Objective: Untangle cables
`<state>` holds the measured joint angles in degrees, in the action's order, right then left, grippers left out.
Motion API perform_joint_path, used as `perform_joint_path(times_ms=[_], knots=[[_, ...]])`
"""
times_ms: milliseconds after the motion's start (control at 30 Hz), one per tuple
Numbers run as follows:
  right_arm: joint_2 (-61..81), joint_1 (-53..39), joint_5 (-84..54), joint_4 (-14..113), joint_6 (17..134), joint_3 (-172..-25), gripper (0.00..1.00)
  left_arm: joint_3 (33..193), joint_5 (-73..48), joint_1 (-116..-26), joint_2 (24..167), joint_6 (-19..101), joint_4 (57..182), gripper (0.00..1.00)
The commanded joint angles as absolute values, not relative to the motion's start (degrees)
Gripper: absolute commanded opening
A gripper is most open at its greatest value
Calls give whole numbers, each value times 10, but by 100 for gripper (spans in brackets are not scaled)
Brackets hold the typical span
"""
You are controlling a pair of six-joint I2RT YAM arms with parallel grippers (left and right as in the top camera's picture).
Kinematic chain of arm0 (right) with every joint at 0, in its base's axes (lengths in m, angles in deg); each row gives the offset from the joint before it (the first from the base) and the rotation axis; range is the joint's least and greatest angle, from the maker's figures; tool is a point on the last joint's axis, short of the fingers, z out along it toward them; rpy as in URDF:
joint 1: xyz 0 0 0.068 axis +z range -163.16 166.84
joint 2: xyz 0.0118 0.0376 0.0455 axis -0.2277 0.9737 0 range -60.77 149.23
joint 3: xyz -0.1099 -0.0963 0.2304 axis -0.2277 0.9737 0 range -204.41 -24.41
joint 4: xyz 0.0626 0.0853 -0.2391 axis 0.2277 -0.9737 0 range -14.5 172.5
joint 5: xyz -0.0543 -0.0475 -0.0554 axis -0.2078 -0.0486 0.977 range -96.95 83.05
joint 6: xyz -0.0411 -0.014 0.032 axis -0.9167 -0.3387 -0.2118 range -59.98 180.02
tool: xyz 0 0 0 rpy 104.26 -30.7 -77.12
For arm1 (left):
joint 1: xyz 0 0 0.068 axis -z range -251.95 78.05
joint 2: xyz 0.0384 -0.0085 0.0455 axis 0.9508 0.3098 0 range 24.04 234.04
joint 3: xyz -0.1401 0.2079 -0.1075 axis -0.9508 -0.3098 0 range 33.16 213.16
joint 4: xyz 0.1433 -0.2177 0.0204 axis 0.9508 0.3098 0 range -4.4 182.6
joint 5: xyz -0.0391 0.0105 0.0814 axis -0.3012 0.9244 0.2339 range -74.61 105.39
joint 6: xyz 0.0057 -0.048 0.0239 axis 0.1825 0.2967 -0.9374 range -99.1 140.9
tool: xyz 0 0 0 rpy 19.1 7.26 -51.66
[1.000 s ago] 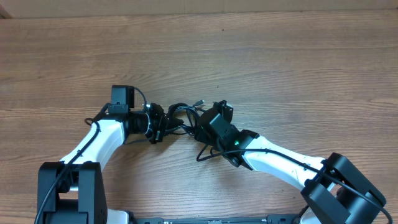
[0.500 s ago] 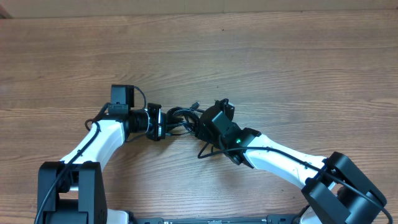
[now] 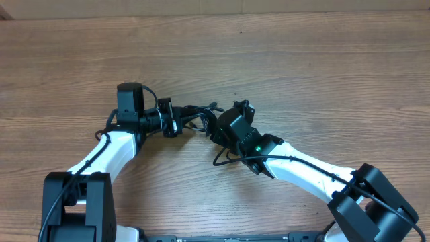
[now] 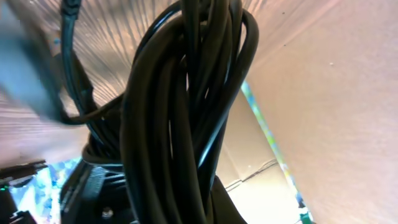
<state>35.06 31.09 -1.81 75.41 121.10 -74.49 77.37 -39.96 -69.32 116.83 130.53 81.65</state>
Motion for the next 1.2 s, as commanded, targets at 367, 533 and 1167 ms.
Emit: perform_joint_path(times_ms=[367, 533, 1167], knots=[[374, 354, -101, 747, 1196, -713, 4, 802, -365, -670, 1154, 1394, 761, 5], [374, 355, -115, 747, 1204, -713, 4, 802, -345, -670, 1154, 1405, 682, 5], [377, 355, -120, 744, 1215, -713, 16, 802, -315, -675, 1154, 1226, 763, 4]])
